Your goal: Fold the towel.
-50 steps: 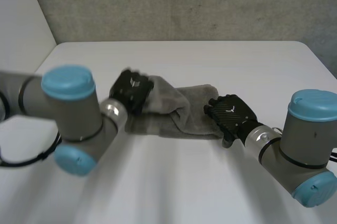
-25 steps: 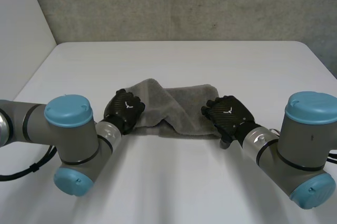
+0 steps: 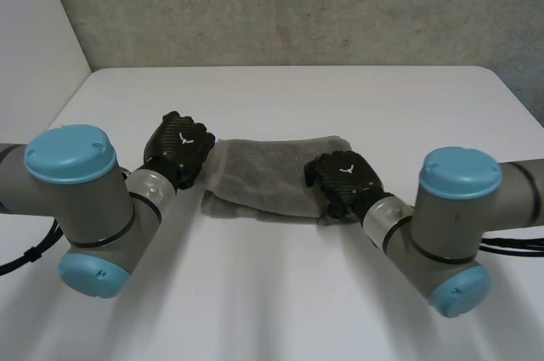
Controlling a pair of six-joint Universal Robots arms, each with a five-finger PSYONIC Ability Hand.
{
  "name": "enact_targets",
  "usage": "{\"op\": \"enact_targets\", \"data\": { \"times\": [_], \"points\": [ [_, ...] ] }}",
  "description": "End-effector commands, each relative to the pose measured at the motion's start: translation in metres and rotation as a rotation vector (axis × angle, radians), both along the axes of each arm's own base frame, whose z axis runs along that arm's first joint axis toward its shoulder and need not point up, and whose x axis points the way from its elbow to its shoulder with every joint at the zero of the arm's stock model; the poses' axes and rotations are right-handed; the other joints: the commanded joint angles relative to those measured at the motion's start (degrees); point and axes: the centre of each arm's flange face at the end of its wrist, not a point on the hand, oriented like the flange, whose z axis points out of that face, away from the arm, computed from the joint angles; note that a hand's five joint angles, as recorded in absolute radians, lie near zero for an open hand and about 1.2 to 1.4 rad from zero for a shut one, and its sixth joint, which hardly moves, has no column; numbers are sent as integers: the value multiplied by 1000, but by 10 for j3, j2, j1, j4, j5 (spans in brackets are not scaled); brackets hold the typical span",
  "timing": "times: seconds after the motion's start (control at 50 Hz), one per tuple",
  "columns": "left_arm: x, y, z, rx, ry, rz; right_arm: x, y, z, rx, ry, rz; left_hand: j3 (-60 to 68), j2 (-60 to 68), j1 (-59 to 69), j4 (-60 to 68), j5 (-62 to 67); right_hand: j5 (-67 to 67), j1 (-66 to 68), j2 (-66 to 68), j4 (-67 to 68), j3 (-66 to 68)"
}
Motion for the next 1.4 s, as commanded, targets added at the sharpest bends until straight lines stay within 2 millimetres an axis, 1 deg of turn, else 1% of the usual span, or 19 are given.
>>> {"op": "enact_targets", "data": {
  "times": [0.02, 0.06, 0.18, 0.26, 0.34, 0.4, 0.44, 0.54, 0.7, 1.0, 1.04, 1.06, 1.08, 1.1, 1.12, 1.14, 1.2, 1.3, 1.4],
  "points": [
    [-1, 2, -1, 8, 2, -3, 5, -7, -15, 2, 25, -36, 31, 40, 81, 22, 61, 82, 84, 85, 83, 82],
    [-1, 2, -2, 10, 2, -4, 6, -8, -14, -6, 22, -39, 31, 40, 81, 22, 61, 187, 190, 190, 189, 188],
    [-2, 2, -2, 11, 4, -6, 7, -9, -13, -18, 18, -38, 31, 40, 81, 22, 61, 299, 301, 302, 300, 299],
    [-2, 2, -1, 5, 7, -7, 7, -9, -15, -17, 22, -37, 31, 40, 81, 22, 61, 427, 430, 430, 429, 428],
    [-2, 2, -2, 5, 7, -7, 4, -10, -11, -25, 23, -48, 31, 40, 81, 22, 61, 428, 430, 431, 429, 428],
    [-3, 2, -5, 10, 5, -12, 1, -12, -1, -43, 19, -64, 31, 40, 81, 22, 61, 428, 430, 431, 429, 428],
    [-5, 3, -9, 19, 0, -18, -2, -11, 18, -78, 4, -83, 31, 40, 81, 22, 61, 428, 430, 431, 429, 428],
    [-11, 6, -19, 37, -7, -34, -8, -5, 33, -109, 10, -89, 31, 40, 81, 22, 61, 428, 430, 431, 429, 428],
    [-22, 13, -25, 42, 20, -65, -36, -8, 26, -127, 109, -132, 31, 40, 81, 22, 61, 428, 430, 431, 429, 428],
    [-27, 21, -37, 85, 40, -77, -45, -4, 12, -111, 170, -140, 31, 40, 81, 22, 61, 428, 430, 431, 429, 428],
    [-27, 21, -38, 89, 37, -76, -47, -4, 12, -113, 178, -140, 31, 40, 81, 22, 61, 416, 419, 419, 418, 417],
    [-26, 22, -40, 94, 36, -76, -50, -6, 12, -115, 183, -142, 31, 40, 81, 22, 61, 347, 349, 350, 348, 347],
    [-26, 22, -41, 97, 36, -74, -52, -7, 12, -115, 188, -143, 31, 40, 81, 22, 61, 174, 177, 177, 176, 175],
    [-26, 22, -41, 97, 36, -74, -52, -7, 12, -115, 188, -143, 31, 40, 81, 22, 61, 173, 175, 176, 174, 173],
    [-26, 23, -42, 103, 36, -73, -53, -6, 12, -115, 190, -141, 31, 40, 81, 22, 61, -62, -60, -59, -61, -62],
    [-26, 24, -42, 109, 43, -73, -55, -7, 12, -114, 192, -145, 31, 40, 81, 22, 61, -163, -160, -160, -161, -162],
    [-27, 26, -41, 116, 49, -74, -56, -6, 14, -118, 189, -146, 11, 20, 61, 2, 41, -162, -160, -159, -161, -162],
    [-31, 33, -22, 99, 99, -87, -58, 0, 19, -125, 184, -138, -259, -250, -209, -268, -229, -144, -141, -141, -142, -143],
    [-27, 34, -10, 88, 127, -83, -62, -1, 15, -117, 181, -135, -343, -334, -294, -352, -314, -117, -114, -114, -115, -116]
  ]
}}
